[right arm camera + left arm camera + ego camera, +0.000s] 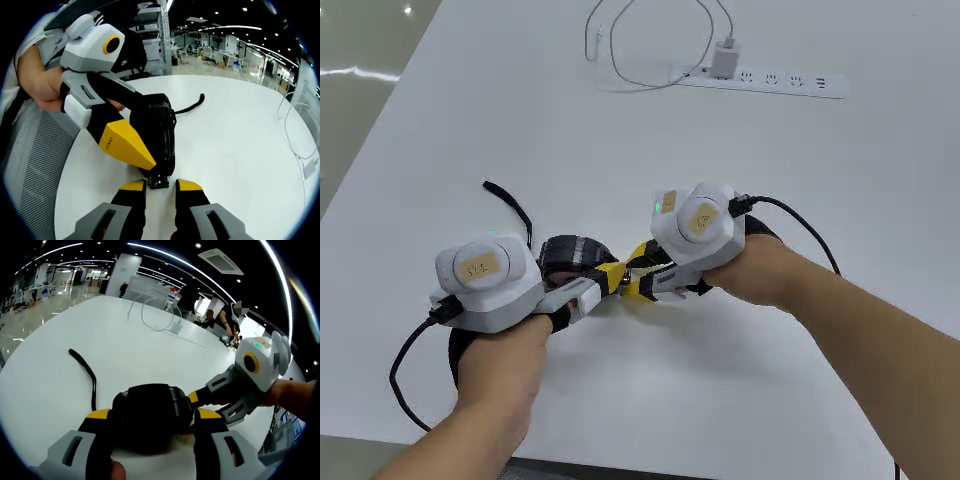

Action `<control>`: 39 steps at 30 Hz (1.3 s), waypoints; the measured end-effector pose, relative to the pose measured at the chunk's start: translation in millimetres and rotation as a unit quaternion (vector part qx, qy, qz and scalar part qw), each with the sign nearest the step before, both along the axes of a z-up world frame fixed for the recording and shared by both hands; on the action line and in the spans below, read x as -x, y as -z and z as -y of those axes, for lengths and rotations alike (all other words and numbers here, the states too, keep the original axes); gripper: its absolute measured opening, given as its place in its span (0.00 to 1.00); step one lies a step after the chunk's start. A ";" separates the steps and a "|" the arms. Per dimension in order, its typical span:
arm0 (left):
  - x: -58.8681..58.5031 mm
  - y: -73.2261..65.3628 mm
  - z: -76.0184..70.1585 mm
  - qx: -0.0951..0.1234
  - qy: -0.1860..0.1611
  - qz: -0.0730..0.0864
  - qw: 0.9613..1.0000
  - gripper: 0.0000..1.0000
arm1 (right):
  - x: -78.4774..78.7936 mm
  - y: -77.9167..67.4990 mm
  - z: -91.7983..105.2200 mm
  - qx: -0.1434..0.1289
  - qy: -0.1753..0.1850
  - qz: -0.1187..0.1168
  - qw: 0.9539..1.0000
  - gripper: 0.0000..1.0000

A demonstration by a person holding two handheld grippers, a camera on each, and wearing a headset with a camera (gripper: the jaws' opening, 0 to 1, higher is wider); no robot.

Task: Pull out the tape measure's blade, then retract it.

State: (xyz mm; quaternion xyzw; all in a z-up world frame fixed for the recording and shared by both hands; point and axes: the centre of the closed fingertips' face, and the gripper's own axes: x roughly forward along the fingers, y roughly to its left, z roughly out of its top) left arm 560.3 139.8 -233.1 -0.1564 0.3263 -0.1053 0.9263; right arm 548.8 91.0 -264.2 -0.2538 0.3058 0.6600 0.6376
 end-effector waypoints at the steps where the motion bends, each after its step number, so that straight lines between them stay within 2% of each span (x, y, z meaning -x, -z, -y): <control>1: -1.1 -2.0 -0.1 0.002 -0.002 0.006 1.000 0.63 | -0.5 -0.8 -0.1 -0.001 0.002 -0.001 1.000 0.20; 2: -1.9 -3.1 -0.2 0.001 -0.003 0.010 1.000 0.63 | -1.3 -1.0 0.0 -0.001 0.004 -0.001 1.000 0.20; 17: -0.7 -1.2 2.1 -0.012 0.012 0.010 1.000 0.65 | -4.7 -2.0 1.5 -0.004 0.024 -0.001 1.000 0.33; 39: -1.0 -3.3 2.9 -0.014 0.017 0.013 1.000 0.67 | -8.2 -6.5 3.9 -0.011 0.041 -0.004 0.999 0.37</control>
